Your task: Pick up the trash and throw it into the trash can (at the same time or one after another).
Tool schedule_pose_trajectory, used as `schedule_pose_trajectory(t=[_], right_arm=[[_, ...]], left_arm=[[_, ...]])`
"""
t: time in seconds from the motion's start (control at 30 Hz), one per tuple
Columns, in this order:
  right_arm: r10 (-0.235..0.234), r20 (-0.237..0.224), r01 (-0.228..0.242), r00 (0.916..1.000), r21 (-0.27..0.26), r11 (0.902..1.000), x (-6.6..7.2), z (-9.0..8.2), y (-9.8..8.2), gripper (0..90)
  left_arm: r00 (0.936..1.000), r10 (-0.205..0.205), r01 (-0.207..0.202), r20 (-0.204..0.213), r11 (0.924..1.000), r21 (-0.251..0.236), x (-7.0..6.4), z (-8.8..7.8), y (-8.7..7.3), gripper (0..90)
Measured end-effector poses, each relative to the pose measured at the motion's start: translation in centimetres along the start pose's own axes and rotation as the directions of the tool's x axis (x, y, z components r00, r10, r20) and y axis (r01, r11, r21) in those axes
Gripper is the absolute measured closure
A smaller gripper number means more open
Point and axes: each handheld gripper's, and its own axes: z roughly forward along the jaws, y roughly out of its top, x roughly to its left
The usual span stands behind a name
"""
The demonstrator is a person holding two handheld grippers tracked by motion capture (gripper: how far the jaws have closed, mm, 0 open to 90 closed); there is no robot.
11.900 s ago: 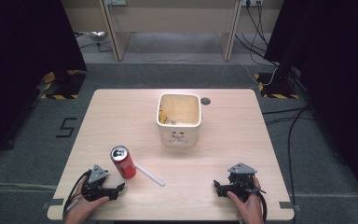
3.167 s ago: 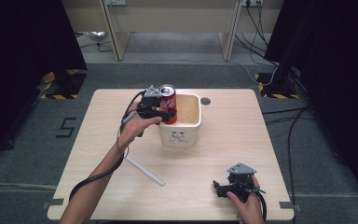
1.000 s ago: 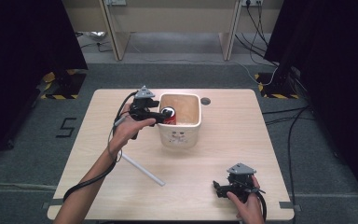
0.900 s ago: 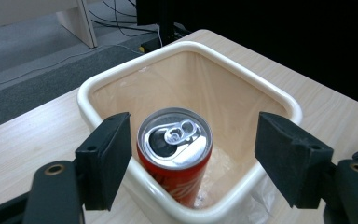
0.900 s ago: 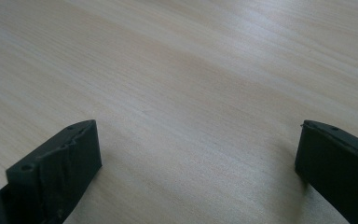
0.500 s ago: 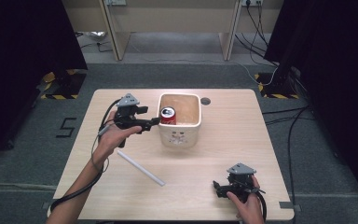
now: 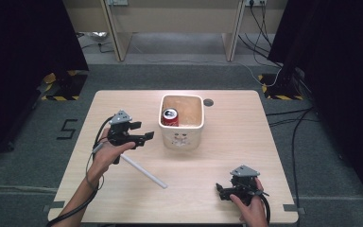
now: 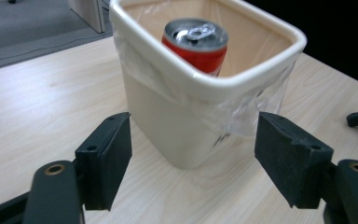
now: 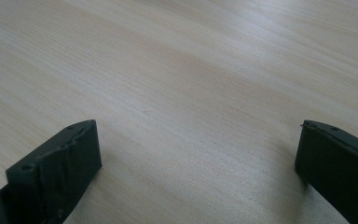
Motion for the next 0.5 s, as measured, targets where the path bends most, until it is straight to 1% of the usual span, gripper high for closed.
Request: schedule_pose_trajectory(t=[0.1,0.17,0.2,0.33,0.4,0.5], right_arm=[[0.001,0.001,-0.001,1.0,0.0,1.0,0.0,0.0,0.0,0.5],[0.002,0.001,-0.002,1.0,0.001,1.0,0.0,0.0,0.0,0.5],[0.002,0.001,-0.002,1.0,0.001,1.0,0.0,0.0,0.0,0.5],[0.001,0.001,-0.001,1.0,0.0,1.0,0.0,0.0,0.0,0.6],[0.001,0.002,-0.001,1.0,0.0,1.0,0.0,0.0,0.0,0.6],[0.001,0.001,-0.001,1.0,0.0,1.0,0.0,0.0,0.0,0.5]], left_arm=[[0.9997,-0.021,0.021,-0.014,0.9997,0.008,0.3,0.0,-1.4,27.3],[0.9986,-0.049,0.05,-0.019,0.9987,0.007,0.5,-0.1,-2.4,27.3],[0.9981,-0.057,0.057,-0.026,0.9984,0.008,0.6,-0.1,-2.9,27.3],[0.995,-0.075,0.077,-0.065,0.9965,0.031,0.9,-0.1,-4.8,27.4],[0.9937,-0.076,0.08,-0.082,0.9959,0.042,0.9,0.0,-5.5,27.5],[0.9925,-0.065,0.073,-0.104,0.995,0.069,0.6,0.2,-6.6,27.5]])
